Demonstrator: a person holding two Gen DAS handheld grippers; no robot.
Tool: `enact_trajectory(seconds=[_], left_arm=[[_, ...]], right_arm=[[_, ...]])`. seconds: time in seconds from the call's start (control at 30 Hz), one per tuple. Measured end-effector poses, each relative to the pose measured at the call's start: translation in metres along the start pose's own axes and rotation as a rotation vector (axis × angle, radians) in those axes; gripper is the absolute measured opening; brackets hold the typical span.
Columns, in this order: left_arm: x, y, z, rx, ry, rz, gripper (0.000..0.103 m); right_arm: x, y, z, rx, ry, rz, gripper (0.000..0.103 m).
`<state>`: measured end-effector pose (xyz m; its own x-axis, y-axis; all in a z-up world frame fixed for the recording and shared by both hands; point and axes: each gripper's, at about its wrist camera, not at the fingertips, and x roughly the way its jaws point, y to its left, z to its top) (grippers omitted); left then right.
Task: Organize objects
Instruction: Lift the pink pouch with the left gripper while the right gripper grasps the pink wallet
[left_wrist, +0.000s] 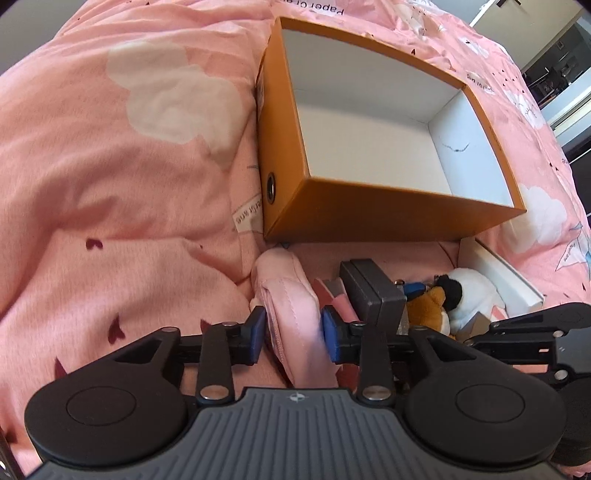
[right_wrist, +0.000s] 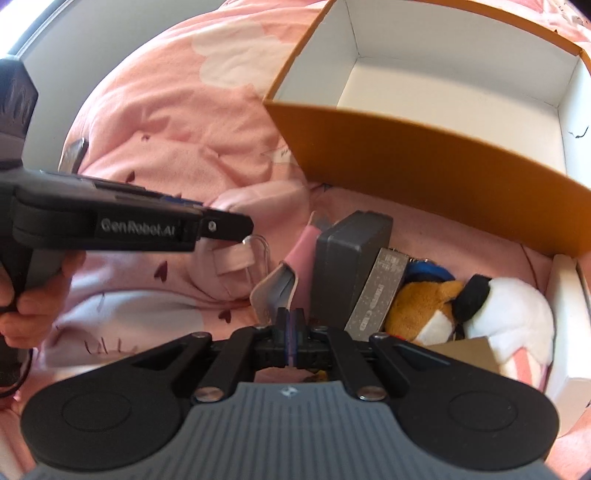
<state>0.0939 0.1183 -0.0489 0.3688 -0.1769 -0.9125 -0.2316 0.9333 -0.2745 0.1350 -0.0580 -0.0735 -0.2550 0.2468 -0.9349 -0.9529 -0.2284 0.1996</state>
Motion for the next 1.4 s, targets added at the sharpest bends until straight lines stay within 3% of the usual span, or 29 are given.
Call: enact_trajectory(seconds=[0.1,0.2,0.43,0.67,0.83,0.93,1.1,1.4], left_arm=[[-0.002,0.002,0.009,-0.004,-0.014,0.004,0.049],[0.005,0.005,0.015,-0.006,0.004,0.005,0.052],[0.026,0.012,0.018,-0.049,0.054,-0.012,0.053],[0.031,0.015,0.015,-0.061,0.063,-0.009,0.053],[0.039,0.017,0.009,-0.075,0.092,-0.028,0.053],[0.036,0.017,0.006,-0.077,0.081,-0.03,0.046],[0.017,0.009,-0.001,-0.054,0.007,0.021,0.033],[-0.052,-0.019,-0.002,0.056,-0.206,0.058,0.029]], right_arm=[[-0.006,-0.001,0.014,0.046,-0.02,0.029,0.011],[0.005,0.003,0.025,0.087,0.009,0.039,0.026],[0.03,0.004,0.034,0.179,0.076,-0.048,0.026],[0.054,0.014,0.04,0.139,0.127,-0.146,0.024],[0.058,0.017,0.041,0.106,0.149,-0.152,0.023],[0.053,0.015,0.035,0.088,0.154,-0.142,0.021],[0.027,0.009,0.025,0.07,0.105,-0.101,0.018],[-0.053,0.006,0.026,0.041,-0.034,-0.008,0.018]])
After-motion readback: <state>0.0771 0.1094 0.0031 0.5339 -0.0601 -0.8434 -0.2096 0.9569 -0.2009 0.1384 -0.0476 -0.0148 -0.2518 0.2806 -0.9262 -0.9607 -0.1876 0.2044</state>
